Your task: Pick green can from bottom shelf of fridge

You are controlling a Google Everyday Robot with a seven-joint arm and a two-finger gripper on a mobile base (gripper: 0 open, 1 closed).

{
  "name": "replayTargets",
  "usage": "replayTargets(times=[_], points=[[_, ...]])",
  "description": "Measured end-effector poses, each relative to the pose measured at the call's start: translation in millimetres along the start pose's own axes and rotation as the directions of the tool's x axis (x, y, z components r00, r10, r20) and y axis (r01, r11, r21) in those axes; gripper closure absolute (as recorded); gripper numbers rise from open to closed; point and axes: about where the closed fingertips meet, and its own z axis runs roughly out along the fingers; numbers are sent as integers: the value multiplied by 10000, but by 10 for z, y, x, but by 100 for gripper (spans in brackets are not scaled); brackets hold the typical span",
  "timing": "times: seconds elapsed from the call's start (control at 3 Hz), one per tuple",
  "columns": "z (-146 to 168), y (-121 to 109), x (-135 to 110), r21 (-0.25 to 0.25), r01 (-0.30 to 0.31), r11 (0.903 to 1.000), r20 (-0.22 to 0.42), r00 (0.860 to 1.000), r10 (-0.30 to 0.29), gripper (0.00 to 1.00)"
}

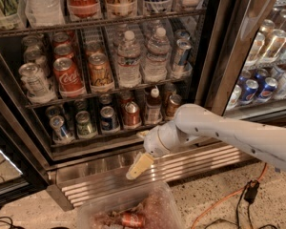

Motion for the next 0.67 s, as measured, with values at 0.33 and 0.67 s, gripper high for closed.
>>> replayTargets(times=[0.33, 0.67], points=[[304, -50, -87, 269, 77, 9996, 829, 9965, -99, 0], [560, -62, -217, 1044, 3, 9945, 1703, 9852, -182, 0]])
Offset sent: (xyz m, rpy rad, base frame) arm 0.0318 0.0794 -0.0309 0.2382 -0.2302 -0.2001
